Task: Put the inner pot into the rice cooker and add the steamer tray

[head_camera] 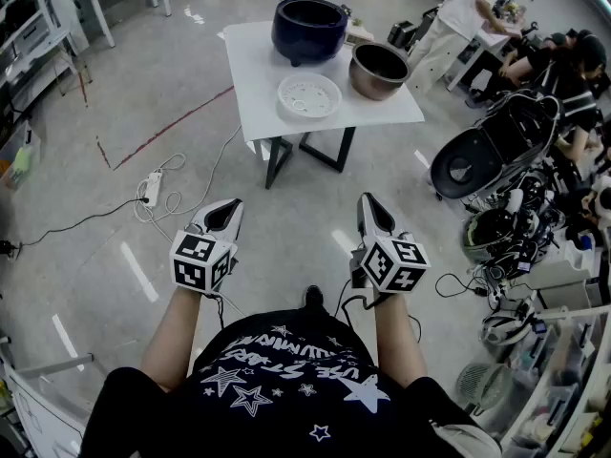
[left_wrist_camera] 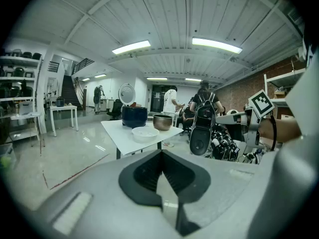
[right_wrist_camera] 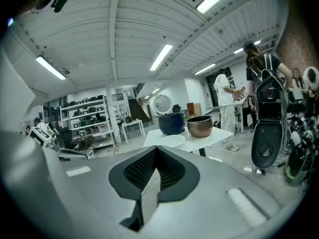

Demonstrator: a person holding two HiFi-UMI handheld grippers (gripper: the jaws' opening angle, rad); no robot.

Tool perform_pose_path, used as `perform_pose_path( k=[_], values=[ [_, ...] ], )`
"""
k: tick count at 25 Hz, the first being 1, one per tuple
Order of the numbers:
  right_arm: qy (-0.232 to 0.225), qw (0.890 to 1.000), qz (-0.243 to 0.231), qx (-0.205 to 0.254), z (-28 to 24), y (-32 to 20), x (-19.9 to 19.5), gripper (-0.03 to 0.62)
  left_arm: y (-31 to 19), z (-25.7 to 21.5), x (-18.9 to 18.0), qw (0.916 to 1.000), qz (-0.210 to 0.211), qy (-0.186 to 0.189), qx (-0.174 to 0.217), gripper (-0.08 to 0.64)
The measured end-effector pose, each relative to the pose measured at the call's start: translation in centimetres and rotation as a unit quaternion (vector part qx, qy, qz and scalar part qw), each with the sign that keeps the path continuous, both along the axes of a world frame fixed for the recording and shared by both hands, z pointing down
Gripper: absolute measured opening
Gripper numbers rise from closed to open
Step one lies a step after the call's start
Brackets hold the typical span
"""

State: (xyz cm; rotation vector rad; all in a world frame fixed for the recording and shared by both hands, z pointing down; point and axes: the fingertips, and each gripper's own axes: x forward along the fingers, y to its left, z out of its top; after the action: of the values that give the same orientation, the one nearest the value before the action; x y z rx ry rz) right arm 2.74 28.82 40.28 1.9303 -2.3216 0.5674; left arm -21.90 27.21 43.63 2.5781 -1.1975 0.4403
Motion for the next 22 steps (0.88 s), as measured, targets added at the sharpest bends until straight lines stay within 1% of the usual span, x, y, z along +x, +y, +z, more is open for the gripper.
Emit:
perform_pose_path(
  k=[9, 13, 18, 22],
  values=[
    [0.004, 1.0, 0.011, -0.009, 0.5, 0.7, 0.1, 0.028, 0.2, -0.1, -0.3, 1.0, 0.006, 0.006, -0.004, 0.006],
    [0.002, 0.999, 0.036, -0.014, 0.7, 0.9, 0.7, 0.028, 0.8, 0.5, -0.1, 0.9996, 0.02, 0.013, -0.016, 0.006],
    [-0.021, 0.997, 0.07, -0.01, 1.0, 0.8, 2.0, 0.028, 0.3, 1.2, 0.5, 0.9987, 0.04, 0.016, -0.029, 0.006],
    [-0.031, 0.996, 0.078, 0.006, 0.9, 0.0, 3.5, 0.029, -0.6, 1.5, 2.3, 0.9971, 0.069, 0.004, -0.033, 0.006]
  ],
)
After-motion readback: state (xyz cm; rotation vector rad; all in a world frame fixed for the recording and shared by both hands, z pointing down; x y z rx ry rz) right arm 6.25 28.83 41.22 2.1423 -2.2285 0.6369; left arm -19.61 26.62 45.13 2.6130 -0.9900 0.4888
